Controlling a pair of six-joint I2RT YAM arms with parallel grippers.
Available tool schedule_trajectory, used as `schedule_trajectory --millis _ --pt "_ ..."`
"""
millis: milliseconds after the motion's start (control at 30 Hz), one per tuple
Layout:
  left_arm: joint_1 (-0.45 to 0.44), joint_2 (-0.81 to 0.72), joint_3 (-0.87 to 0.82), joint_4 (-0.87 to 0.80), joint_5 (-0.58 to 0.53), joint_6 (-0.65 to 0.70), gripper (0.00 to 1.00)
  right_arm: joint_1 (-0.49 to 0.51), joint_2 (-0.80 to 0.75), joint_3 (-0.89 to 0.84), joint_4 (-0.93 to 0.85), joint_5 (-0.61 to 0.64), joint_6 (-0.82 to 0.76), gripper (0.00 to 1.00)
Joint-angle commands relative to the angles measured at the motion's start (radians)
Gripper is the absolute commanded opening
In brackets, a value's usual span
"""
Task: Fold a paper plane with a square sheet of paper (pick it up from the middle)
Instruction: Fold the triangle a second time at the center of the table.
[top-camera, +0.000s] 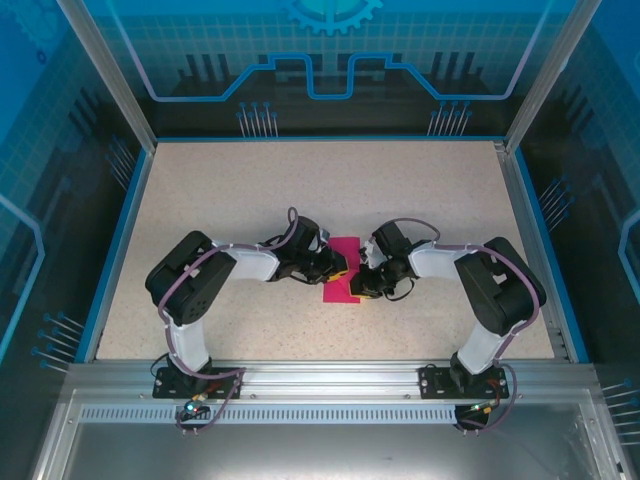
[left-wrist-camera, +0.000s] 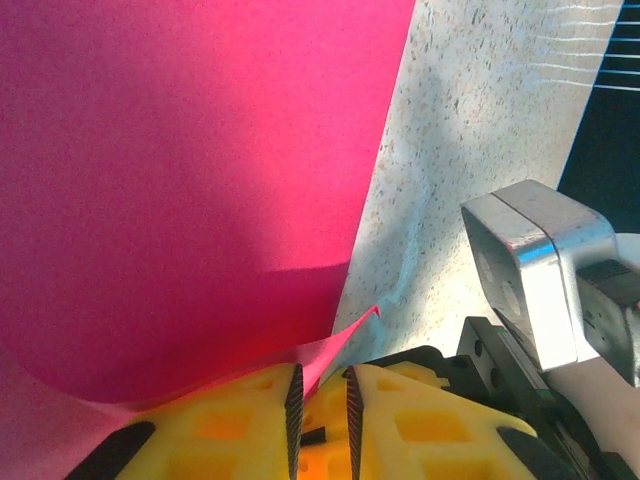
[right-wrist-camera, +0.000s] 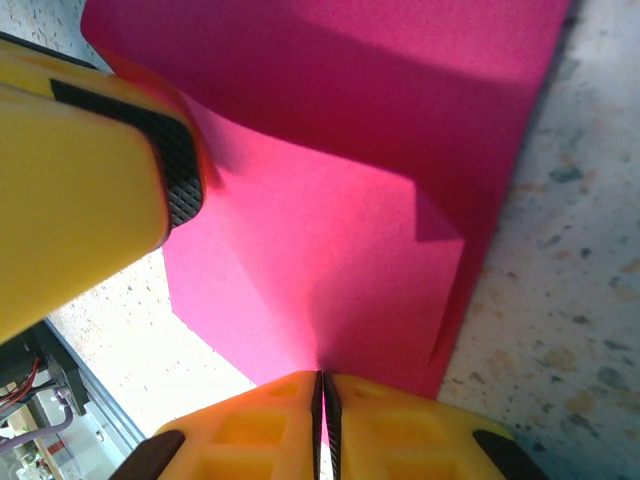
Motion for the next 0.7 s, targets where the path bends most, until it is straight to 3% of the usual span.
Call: schedule_trajectory --millis 0,267,667 --pt "-0.006 0.036 0.031 -0.015 -0.020 0.006 0.21 -0.012 0.045 -0.025 -0.078 0.066 -0.011 0.13" --pt "0.018 0.055 0.024 -0.104 -0.124 0.039 0.18 -0.019 0.042 -0.030 -0.096 0.073 -0.022 0.13" --pt "0.097 0.044 0.035 -0.143 -0.117 0.073 0.18 -0.038 0.015 -0.024 -0.117 0.066 -0.035 0.12"
